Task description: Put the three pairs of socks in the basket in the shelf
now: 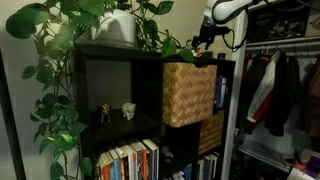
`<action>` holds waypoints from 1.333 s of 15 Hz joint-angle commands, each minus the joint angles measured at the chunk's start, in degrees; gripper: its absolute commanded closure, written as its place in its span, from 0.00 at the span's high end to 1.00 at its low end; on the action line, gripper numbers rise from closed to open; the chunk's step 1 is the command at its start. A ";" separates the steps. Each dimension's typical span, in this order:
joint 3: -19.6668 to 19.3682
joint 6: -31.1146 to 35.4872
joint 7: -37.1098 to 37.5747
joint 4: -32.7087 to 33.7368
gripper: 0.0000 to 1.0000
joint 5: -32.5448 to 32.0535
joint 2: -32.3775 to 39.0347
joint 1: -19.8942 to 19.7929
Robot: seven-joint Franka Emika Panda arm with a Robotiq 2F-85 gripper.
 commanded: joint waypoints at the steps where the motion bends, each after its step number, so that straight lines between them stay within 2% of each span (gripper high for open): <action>1: -1.07 0.38 2.72 3.45 1.00 -0.43 1.83 1.07; 10: -1.41 -1.97 -1.65 7.37 1.00 5.42 3.52 2.29; 15: -1.50 1.45 -3.37 7.93 1.00 6.33 5.49 2.81; 20: -2.01 7.77 -5.17 6.56 1.00 4.91 6.82 3.01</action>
